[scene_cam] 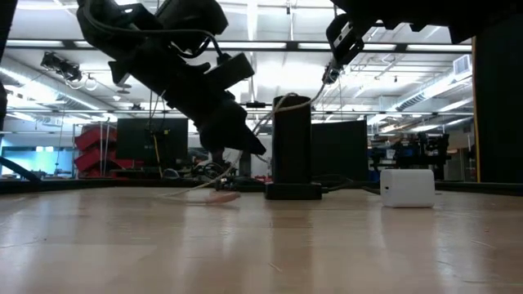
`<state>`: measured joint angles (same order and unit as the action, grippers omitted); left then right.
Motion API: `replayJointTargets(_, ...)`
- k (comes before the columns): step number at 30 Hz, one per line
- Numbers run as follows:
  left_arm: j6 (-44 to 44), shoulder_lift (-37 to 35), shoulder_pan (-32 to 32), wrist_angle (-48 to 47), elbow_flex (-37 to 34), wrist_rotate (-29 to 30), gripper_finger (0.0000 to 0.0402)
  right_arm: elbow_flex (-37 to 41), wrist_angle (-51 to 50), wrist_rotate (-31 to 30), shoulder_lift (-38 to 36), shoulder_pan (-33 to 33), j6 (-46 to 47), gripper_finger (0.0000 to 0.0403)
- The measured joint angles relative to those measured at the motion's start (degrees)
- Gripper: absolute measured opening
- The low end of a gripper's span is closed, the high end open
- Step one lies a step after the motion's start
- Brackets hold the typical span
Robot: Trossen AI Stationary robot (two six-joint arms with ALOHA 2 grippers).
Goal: Plug in charger
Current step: Insert the charger cable into the charger adapter
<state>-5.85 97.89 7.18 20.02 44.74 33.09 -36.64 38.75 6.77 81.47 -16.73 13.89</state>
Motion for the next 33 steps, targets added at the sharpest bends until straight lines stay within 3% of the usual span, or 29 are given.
replayJointTargets(3, 0.10, -0.60, 0.02, 0.00, 0.09, 0.83, 0.0014, 0.00, -0.06, 0.14, 0.00, 0.00, 0.00, 0.0000)
replayJointTargets(11, -0.15, -5.67, 0.33, -0.07, 0.17, 8.64, 0.0003, 0.00, -1.13, 0.19, 0.00, 0.00, -0.02, 0.0000)
replayJointTargets(18, -5.91, -13.44, 1.17, -0.75, 0.17, 17.81, 0.0001, 0.00, -1.50, 0.47, 0.00, 0.00, -0.02, 0.0000)
replayJointTargets(22, -11.39, -18.45, 3.80, -3.87, 0.17, 29.31, 0.0001, 0.00, -3.77, 0.52, 0.00, -0.02, 1.01, 0.0000)
replayJointTargets(28, -23.88, -26.26, 12.27, -4.66, 0.17, 56.41, 0.0000, -0.02, -9.72, -0.04, 0.00, -0.02, 3.13, 0.0000)
replayJointTargets(30, -25.09, -28.28, 15.11, -5.41, -0.24, 57.03, 0.0000, -0.02, -11.75, -0.23, 0.00, -0.02, 3.79, 0.0000)
replayJointTargets(33, -19.56, -29.03, 17.93, -5.85, -2.02, 57.08, 0.0000, -0.02, -15.29, -1.16, 0.00, 0.00, 4.13, 0.0000)
